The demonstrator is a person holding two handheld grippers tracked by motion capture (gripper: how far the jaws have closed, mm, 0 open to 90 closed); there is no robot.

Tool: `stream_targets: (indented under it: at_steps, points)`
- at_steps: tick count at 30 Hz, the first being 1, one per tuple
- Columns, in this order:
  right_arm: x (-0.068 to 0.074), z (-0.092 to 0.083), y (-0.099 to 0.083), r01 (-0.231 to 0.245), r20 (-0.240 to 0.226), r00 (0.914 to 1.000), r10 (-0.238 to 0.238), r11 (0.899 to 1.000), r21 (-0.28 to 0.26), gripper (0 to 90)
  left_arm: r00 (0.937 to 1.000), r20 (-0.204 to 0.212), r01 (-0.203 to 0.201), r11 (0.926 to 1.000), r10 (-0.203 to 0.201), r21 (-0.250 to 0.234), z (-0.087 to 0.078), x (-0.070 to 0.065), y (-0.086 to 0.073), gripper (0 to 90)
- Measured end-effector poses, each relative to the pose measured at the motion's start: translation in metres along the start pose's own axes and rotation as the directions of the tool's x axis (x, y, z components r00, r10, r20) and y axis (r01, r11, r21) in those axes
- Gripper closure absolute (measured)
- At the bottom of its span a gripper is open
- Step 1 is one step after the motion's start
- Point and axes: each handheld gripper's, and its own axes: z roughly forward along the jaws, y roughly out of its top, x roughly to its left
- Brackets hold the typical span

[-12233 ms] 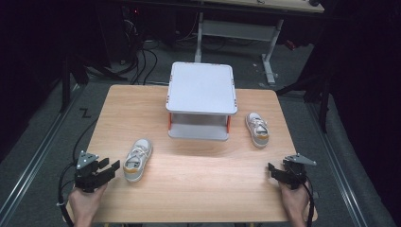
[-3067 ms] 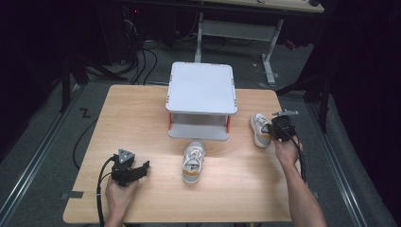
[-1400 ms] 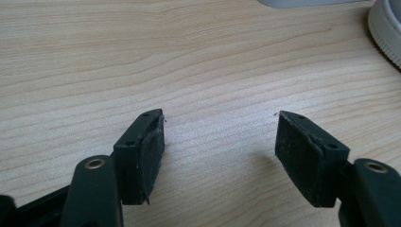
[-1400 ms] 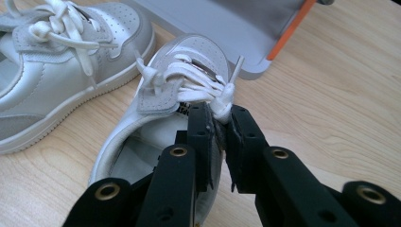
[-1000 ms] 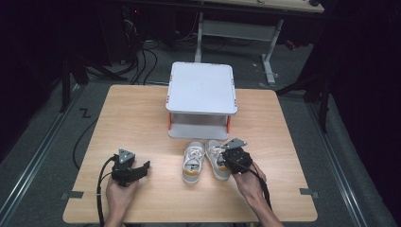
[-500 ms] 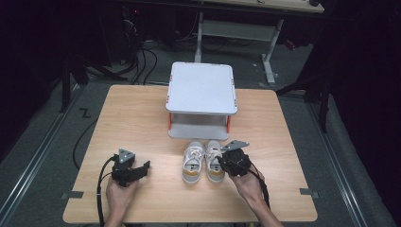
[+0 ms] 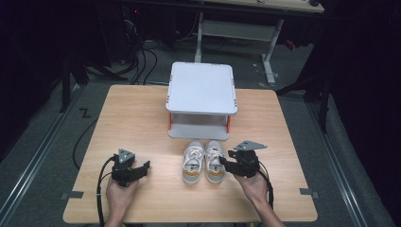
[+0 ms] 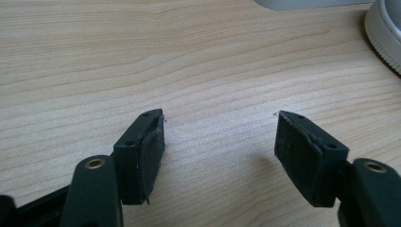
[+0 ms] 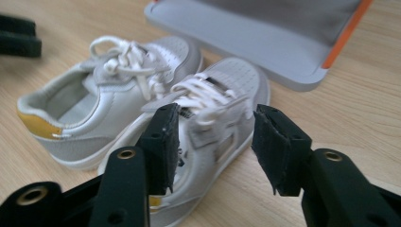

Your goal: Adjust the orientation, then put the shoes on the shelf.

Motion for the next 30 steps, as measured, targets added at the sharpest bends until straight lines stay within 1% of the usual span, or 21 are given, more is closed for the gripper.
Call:
stream_targets:
  at_steps: [1,2,5,7,10,14,17,18,19,21,22,23,24,26,27,29,30]
  points:
    - [-0.004,-0.002,-0.002,-0.013,-0.002,0.9999,0.013,1.0,-0.022,49.3,1.0,0.001,-0.001,1.0,0.001,0.0,0.0,0.0,0.0,34.2]
    - [-0.008,-0.005,-0.005,-0.022,0.004,0.9997,0.023,0.999,-0.039,48.7,1.0,0.0,-0.001,1.0,0.001,0.0,0.0,0.0,0.0,34.2]
    - [-0.023,-0.012,-0.014,-0.06,0.036,0.9974,0.063,0.995,-0.079,48.0,1.0,0.0,-0.001,1.0,0.001,0.0,0.0,0.0,0.0,34.4]
    - [-0.035,-0.016,-0.021,-0.085,0.067,0.9935,0.092,0.992,-0.092,47.4,1.0,0.001,-0.001,1.0,0.001,0.002,0.0,0.001,0.0,34.5]
    - [-0.056,-0.02,-0.034,-0.127,0.11,0.9844,0.138,0.987,-0.099,45.4,1.0,0.003,0.004,1.0,-0.004,0.0,0.0,0.001,0.0,34.2]
    - [-0.081,-0.023,-0.053,-0.162,0.178,0.968,0.177,0.982,-0.094,43.5,1.0,0.003,0.004,1.0,-0.004,0.0,0.0,0.001,0.0,34.0]
    - [-0.098,-0.023,-0.067,-0.204,0.223,0.9504,0.217,0.976,-0.081,42.4,0.9999,0.004,0.01,1.0,-0.01,-0.002,0.0,0.001,0.0,34.0]
    - [-0.104,-0.023,-0.071,-0.21,0.237,0.9455,0.223,0.974,-0.08,42.1,0.9999,0.006,0.01,0.9999,-0.01,-0.002,0.0,0.001,0.0,33.7]
    - [-0.108,-0.022,-0.075,-0.224,0.255,0.9381,0.235,0.972,-0.072,41.8,0.9999,0.006,0.01,0.9999,-0.01,-0.002,0.0,0.0,0.0,33.2]
    - [-0.115,-0.022,-0.083,-0.236,0.286,0.9262,0.246,0.969,-0.068,41.1,0.9999,0.007,0.014,0.9999,-0.014,-0.001,0.0,0.0,0.0,32.6]
    - [-0.118,-0.021,-0.086,-0.234,0.3,0.9228,0.242,0.97,-0.063,41.1,0.9998,0.012,0.015,0.9999,-0.015,-0.003,0.0,0.0,0.0,31.8]
    - [-0.121,-0.021,-0.087,-0.232,0.321,0.9176,0.235,0.972,-0.049,42.1,0.9997,0.015,0.018,0.9998,-0.018,-0.004,0.0,0.001,0.0,31.1]
    - [-0.122,-0.022,-0.088,-0.235,0.331,0.9132,0.238,0.971,-0.05,41.7,0.9994,0.024,0.023,0.9997,-0.023,-0.005,0.0,0.001,0.0,30.9]
    - [-0.125,-0.023,-0.089,-0.246,0.327,0.9113,0.25,0.968,-0.054,41.2,0.9982,0.044,0.041,0.9991,-0.041,-0.009,0.0,0.003,0.0,29.4]
    - [-0.126,-0.023,-0.089,-0.244,0.322,0.9134,0.248,0.968,-0.054,40.5,0.9974,0.051,0.052,0.9986,-0.052,-0.012,0.0,0.004,0.0,28.7]
    - [-0.125,-0.022,-0.088,-0.234,0.326,0.9155,0.236,0.971,-0.046,38.9,0.9962,0.055,0.069,0.9976,-0.068,-0.012,-0.001,0.004,-0.001,28.2]
    - [-0.124,-0.021,-0.087,-0.22,0.338,0.9152,0.22,0.975,-0.037,38.7,0.9963,0.05,0.07,0.9974,-0.07,-0.012,-0.001,0.004,-0.001,28.3]
